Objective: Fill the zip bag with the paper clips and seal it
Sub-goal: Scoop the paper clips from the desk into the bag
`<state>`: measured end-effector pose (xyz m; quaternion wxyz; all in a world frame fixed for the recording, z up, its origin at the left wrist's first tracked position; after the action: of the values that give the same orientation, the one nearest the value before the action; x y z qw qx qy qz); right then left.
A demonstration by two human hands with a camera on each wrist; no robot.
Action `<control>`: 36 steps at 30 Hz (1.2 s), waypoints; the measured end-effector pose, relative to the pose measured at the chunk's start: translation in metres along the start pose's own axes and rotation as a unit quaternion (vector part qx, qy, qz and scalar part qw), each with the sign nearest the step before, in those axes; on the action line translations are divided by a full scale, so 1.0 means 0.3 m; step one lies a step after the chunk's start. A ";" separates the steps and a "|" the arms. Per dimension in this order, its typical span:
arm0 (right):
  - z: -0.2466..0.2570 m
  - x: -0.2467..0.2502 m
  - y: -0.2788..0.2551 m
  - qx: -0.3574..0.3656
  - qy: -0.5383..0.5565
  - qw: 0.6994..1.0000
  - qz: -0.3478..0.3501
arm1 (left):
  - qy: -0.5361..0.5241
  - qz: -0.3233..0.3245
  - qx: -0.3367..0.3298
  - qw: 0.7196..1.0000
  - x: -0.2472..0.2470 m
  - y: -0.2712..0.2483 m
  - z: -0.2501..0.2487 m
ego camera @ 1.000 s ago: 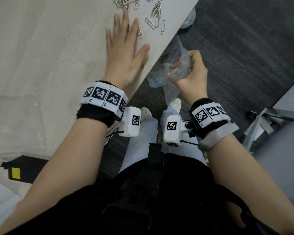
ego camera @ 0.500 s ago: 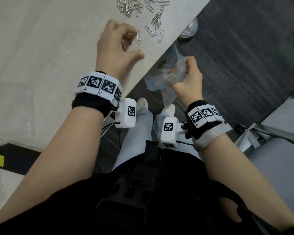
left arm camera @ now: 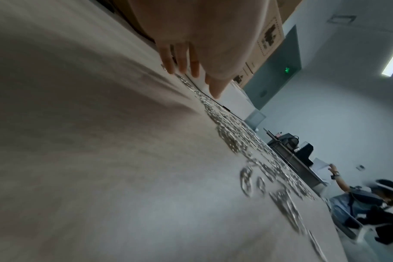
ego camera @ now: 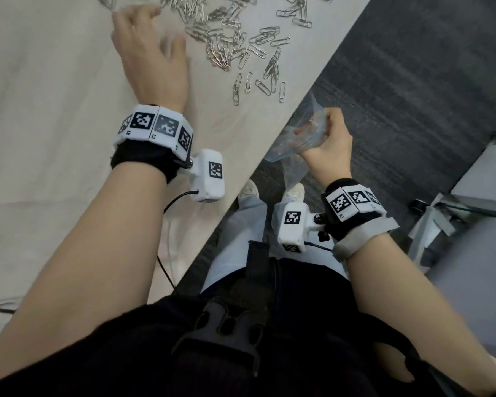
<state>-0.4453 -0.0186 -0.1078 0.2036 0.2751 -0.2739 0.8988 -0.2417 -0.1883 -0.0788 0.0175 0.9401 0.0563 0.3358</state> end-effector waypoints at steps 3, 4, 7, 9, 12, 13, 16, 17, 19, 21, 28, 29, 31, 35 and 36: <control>0.006 -0.015 0.014 -0.008 -0.010 1.000 -0.003 | 0.083 0.034 0.023 0.996 0.005 0.066 0.028; 0.008 -0.017 0.021 -0.011 -0.012 1.000 -0.004 | 0.125 0.045 0.034 0.991 0.006 0.086 0.025; 0.012 -0.024 0.039 -0.010 -0.012 1.000 -0.009 | 0.175 0.072 0.062 0.980 0.008 0.133 0.021; 0.011 -0.027 0.048 -0.007 -0.006 1.000 -0.014 | 0.178 0.101 0.068 0.977 -0.010 0.151 0.028; 0.007 -0.028 0.059 -0.011 0.000 1.000 -0.018 | 0.198 0.142 0.047 0.969 -0.043 0.150 0.030; 0.005 -0.028 0.064 -0.013 0.001 1.000 -0.019 | 0.201 0.151 0.038 0.967 -0.054 0.142 0.025; 0.001 -0.026 0.076 -0.016 -0.003 1.000 -0.022 | 0.190 0.182 0.034 0.964 -0.086 0.089 0.004; 0.001 -0.025 0.079 -0.016 -0.004 1.000 -0.023 | 0.185 0.197 0.036 0.962 -0.096 0.067 -0.007; 0.002 -0.026 0.086 -0.016 -0.005 1.000 -0.021 | 0.170 0.228 0.015 0.959 -0.113 0.022 -0.030; 0.005 -0.027 0.093 -0.016 -0.006 1.000 -0.020 | 0.137 0.244 -0.031 0.960 -0.122 0.000 -0.050; 0.016 -0.008 0.108 -0.013 -0.003 1.000 -0.020 | 0.095 0.143 -0.078 0.982 -0.113 0.207 -0.054; 0.014 -0.004 0.110 -0.016 -0.006 1.000 -0.023 | 0.111 0.148 -0.073 0.980 -0.114 0.239 -0.052; 0.013 0.002 0.110 -0.021 -0.008 0.999 -0.029 | 0.152 0.171 -0.055 0.972 -0.123 0.277 -0.045; 0.019 0.011 0.102 -0.022 -0.003 0.999 -0.036 | 0.210 0.230 -0.046 0.949 -0.147 0.228 -0.040; 0.020 0.011 0.099 -0.021 -0.002 0.999 -0.038 | 0.212 0.240 -0.050 0.946 -0.152 0.201 -0.041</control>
<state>-0.4609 -0.0444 -0.1129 0.2429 0.2831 -0.2821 0.8839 -0.2789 -0.2535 -0.0939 -0.0288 0.8309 -0.1854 0.5238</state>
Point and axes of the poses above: each hand's wrist, its own y-axis towards the middle knuckle, its own x-axis out of the back of the hand, z = x × y, the point moved 1 cm from there along y, towards the middle knuckle, and after that the axes turned 10 degrees about -y, right-handed, at the moved point
